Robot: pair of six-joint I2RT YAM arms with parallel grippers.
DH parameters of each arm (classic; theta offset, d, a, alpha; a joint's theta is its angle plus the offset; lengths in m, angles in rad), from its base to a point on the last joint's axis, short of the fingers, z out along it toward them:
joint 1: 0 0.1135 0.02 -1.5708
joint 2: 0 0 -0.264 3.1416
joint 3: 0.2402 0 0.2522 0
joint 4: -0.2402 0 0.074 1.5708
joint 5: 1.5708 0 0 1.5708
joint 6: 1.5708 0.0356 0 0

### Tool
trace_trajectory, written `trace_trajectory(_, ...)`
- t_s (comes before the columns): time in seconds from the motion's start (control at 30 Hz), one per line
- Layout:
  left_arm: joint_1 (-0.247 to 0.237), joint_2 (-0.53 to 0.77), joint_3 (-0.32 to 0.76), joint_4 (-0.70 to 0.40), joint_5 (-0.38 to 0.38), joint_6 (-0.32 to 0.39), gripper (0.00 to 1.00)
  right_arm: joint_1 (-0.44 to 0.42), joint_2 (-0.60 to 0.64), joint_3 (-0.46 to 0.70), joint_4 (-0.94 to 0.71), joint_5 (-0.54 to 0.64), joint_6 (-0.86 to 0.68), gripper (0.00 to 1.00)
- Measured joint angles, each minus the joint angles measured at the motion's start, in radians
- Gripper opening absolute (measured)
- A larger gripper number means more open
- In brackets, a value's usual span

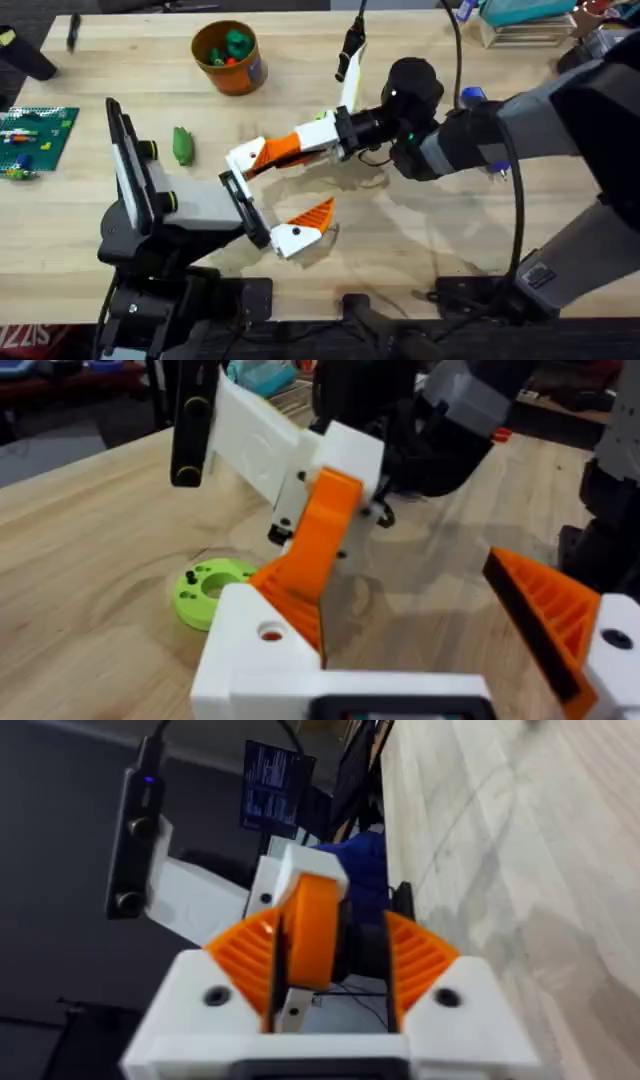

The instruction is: Pick up the gripper from the table and insert it into the empty holder that is missing its gripper. Then pick up a screw, insert it into the mounting hole, and use the screwdriver to tighten it. Finally, clean up the table by picking up the vegetable and placing it into the bucket.

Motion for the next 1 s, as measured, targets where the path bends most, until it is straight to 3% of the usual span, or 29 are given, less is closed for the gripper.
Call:
trace_trajectory(0.1, -0.003, -0.003, 0.0, -0.001, 0.018, 0.009, 0.986, -0.019, 0.014, -0.004, 0.007, -0.008, -0.001, 0.75)
trace_trajectory(0.17, -0.006, -0.007, 0.0, -0.002, 0.025, 0.012, 0.986, -0.035, 0.017, -0.006, 0.008, -0.014, 0.0, 0.819)
trace_trajectory(0.6, -0.006, -0.007, 0.0, -0.002, 0.031, 0.017, 0.986, -0.191, 0.017, -0.007, -0.003, -0.075, 0.046, 0.872)
trace_trajectory(0.8, -0.005, -0.007, 0.0, -0.002, 0.031, 0.017, 0.985, -0.318, 0.017, -0.007, -0.188, -0.094, -0.069, 0.903)
trace_trajectory(1.0, -0.006, -0.007, 0.0, -0.002, 0.031, 0.017, 0.986, -0.412, 0.017, 0.027, -0.212, -0.12, -0.157, 0.932)
